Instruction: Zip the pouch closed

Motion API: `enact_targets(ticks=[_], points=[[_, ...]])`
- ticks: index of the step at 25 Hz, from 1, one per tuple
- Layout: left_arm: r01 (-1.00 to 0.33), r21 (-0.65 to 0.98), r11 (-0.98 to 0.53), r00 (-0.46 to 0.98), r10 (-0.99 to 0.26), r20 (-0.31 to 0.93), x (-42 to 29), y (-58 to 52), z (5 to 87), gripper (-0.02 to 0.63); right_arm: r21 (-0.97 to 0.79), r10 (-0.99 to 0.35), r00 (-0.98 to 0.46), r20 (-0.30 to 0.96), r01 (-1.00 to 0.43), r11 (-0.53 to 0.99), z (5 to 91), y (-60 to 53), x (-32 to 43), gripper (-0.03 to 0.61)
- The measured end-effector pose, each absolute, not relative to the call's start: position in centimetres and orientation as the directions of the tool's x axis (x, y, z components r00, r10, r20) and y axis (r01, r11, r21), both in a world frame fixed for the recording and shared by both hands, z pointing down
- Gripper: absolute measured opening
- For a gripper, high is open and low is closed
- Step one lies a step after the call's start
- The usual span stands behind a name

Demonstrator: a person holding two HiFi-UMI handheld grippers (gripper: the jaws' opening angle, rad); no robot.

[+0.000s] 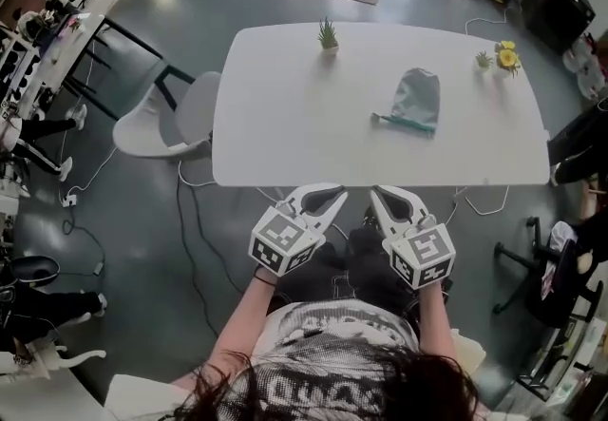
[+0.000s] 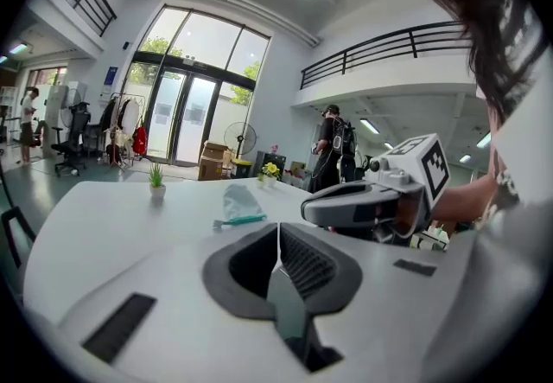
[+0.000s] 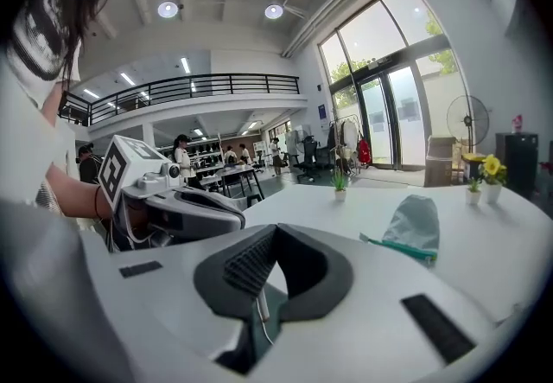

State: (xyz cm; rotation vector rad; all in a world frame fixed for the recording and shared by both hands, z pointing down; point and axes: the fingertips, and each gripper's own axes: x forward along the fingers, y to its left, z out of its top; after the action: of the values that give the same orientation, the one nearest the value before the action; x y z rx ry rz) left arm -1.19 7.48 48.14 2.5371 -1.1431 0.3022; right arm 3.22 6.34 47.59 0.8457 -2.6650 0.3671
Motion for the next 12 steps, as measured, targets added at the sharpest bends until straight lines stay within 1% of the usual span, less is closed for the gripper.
enact_targets(ticks=[4, 12], points=[[-0.733, 0.210, -0.647, 0.677, -0.664, 0.318, -0.1, 7.4, 47.8, 0.012, -0.127, -0.534, -0.761, 0.368, -0.610, 0.782, 47.4, 6.3, 3.9, -0.002], [-0.702, 0.201, -0.683, 0.704, -0.622, 0.343, 0.6, 7.9, 48.2, 0.012, -0.095, -0.549, -0.746, 0.378, -0.621, 0.778, 47.4, 6.4, 3.8, -0.003]])
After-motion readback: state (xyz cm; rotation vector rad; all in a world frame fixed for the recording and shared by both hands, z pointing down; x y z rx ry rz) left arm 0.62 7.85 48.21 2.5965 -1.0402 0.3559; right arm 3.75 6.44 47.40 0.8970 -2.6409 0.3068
